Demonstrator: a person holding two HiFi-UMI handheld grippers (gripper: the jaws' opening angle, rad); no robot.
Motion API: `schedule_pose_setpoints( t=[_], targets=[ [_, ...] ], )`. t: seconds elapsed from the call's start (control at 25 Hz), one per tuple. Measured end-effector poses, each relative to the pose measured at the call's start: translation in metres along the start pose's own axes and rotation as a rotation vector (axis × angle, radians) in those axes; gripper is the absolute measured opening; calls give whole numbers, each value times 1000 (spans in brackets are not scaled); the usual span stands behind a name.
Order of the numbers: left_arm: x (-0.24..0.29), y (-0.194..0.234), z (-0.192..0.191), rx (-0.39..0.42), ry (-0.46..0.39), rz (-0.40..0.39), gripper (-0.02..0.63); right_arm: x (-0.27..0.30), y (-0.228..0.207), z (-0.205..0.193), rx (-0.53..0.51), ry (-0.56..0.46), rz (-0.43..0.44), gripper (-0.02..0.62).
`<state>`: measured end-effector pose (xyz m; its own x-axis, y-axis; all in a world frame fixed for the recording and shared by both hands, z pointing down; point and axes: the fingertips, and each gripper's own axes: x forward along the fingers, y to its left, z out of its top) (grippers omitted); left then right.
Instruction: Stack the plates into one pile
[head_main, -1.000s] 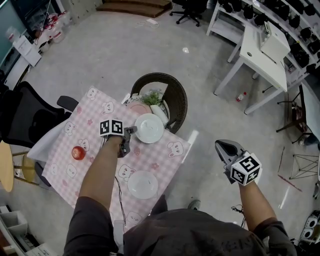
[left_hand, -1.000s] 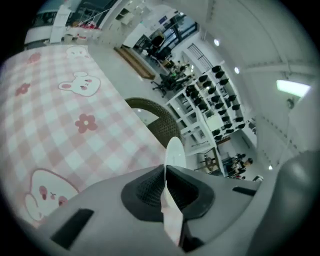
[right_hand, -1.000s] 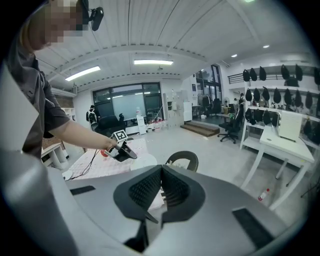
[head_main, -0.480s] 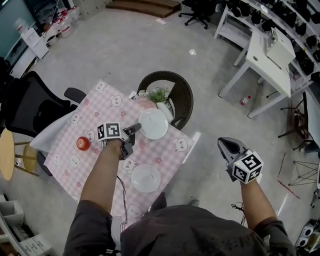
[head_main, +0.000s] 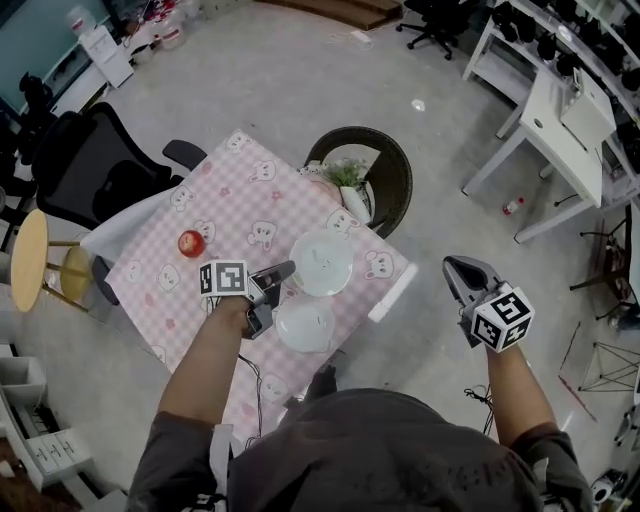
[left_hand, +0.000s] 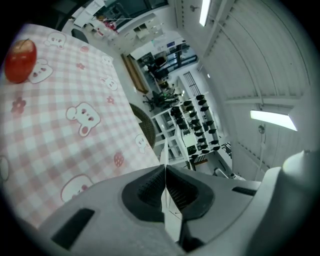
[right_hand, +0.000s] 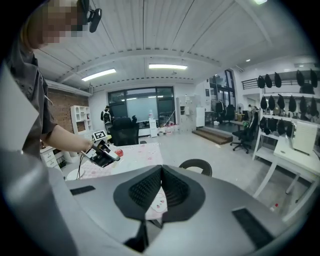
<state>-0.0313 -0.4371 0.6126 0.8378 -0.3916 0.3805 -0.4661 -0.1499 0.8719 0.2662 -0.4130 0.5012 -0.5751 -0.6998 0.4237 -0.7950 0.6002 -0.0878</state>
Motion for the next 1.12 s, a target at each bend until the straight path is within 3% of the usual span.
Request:
schedule_pose_setpoints(
  t=[0.36, 0.76, 0.92, 1.04, 1.12],
  targets=[
    [-55, 36, -98, -128, -29, 73, 12, -3, 18, -2, -26, 4, 56, -6],
    [-73, 71, -152, -172, -99, 141, 12, 1, 42, -10, -66, 33, 125, -6],
    [-76, 91, -153, -108, -140, 268, 15, 2, 54, -12, -81, 41, 145, -6],
    [-72, 100, -158, -8, -107, 378, 26, 2, 62, -14, -89, 45, 153, -6],
    [-67, 99, -162, 59, -74, 402, 60, 2, 66, -15, -91, 44, 156, -6]
  ],
)
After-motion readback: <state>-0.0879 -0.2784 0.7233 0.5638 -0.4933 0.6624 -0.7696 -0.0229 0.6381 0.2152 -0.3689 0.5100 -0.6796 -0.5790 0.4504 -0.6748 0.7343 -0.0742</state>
